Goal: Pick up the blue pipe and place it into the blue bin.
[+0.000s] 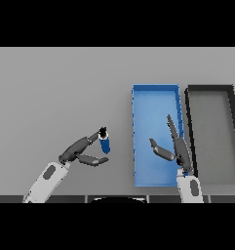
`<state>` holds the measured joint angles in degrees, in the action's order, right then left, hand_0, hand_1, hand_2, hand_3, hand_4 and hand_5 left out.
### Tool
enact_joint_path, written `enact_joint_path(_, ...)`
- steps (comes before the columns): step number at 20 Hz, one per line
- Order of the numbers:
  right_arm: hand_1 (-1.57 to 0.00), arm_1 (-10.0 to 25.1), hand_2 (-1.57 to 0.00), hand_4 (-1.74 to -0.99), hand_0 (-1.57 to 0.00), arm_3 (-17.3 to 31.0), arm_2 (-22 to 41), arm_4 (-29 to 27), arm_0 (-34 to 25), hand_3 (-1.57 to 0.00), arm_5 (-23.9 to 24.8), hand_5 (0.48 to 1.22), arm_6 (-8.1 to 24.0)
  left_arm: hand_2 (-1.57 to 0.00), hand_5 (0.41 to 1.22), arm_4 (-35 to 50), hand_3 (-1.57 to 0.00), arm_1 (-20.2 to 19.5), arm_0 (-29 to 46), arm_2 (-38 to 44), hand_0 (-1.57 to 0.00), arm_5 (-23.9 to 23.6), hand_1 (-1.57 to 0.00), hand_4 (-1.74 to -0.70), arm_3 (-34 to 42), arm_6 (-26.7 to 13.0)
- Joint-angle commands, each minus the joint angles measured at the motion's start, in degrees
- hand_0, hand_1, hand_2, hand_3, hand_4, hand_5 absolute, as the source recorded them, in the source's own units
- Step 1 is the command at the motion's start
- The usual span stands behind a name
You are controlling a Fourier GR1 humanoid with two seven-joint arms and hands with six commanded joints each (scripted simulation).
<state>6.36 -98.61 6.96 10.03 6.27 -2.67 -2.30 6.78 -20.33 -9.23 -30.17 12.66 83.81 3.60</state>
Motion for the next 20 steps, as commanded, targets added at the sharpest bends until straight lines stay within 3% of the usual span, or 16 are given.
enact_joint_path(1, 0.00, 0.05, 0.00, -1.208, 0.00, -0.11, -0.06, 0.03, 0.13, 0.00, 0.06, 0.608, 0.09, 0.00, 0.464, -0.74, 0.00, 0.39, -0.52, -0.41, 0.00, -0.07, 0.00, -1.17, -0.64, -0.11)
enact_joint_path(4, 0.00, -0.05, 0.00, -1.201, 0.00, 0.56, -0.58, -0.20, -0.81, 0.00, 0.40, 0.605, 0.48, 0.00, 0.462, -3.92, 0.00, 2.85, -3.64, -1.44, 0.00, -1.20, 0.00, -1.13, -4.84, -0.06)
enact_joint_path(8, 0.00, -0.20, 0.00, -1.206, 0.00, 0.41, -0.56, -0.80, 0.35, 0.00, -0.08, 0.606, -0.48, 0.00, 0.533, -0.68, 0.00, 6.67, -6.20, -0.15, 0.00, 0.65, 0.00, -1.21, -8.57, 2.53)
enact_joint_path(10, 0.00, 0.48, 0.00, -1.196, 0.00, 0.11, -0.62, -0.20, -0.45, 0.00, 0.02, 0.603, 0.66, -0.11, 0.585, -0.25, -0.04, 7.94, -5.88, 0.08, 0.00, -0.04, -0.04, -1.27, -8.77, 3.95)
enact_joint_path(12, 0.00, 0.34, 0.00, -1.198, 0.00, 0.47, -0.58, -0.52, 0.26, 0.00, -0.32, 0.605, 0.24, -0.36, 0.651, -0.25, -0.22, 9.47, -6.16, 0.16, -0.10, -1.22, -0.26, -1.32, -9.40, 2.83)
enact_joint_path(14, 0.00, 0.58, 0.00, -1.196, 0.00, 0.78, -1.09, -1.02, -0.15, 0.00, -0.44, 0.604, -0.01, -0.73, 0.856, 1.27, -0.70, 10.84, -5.72, 0.69, -0.50, -1.36, -0.68, -1.42, -9.99, 2.27)
enact_joint_path(16, 0.00, 0.28, 0.00, -1.195, 0.00, 0.56, -0.91, -1.34, -0.24, 0.00, -0.63, 0.604, -0.15, -1.03, 0.988, -0.13, -1.01, 11.10, -5.36, -0.55, -0.89, -1.24, -1.00, -1.53, -9.84, 3.02)
enact_joint_path(17, 0.00, 0.28, 0.00, -1.196, 0.00, -0.09, -0.87, -1.37, -0.47, 0.00, -0.52, 0.604, 0.16, -1.14, 1.034, -0.09, -1.10, 10.69, -5.30, -0.95, -1.02, -0.56, -1.11, -1.57, -9.45, 3.23)
enact_joint_path(20, 0.00, 0.31, 0.00, -1.191, 0.00, 0.38, -0.79, -1.04, -0.42, 0.00, -0.45, 0.602, 0.11, -1.35, 1.125, -1.50, -1.27, 10.23, -4.80, -1.95, -1.29, -1.91, -1.34, -1.65, -10.02, 8.99)
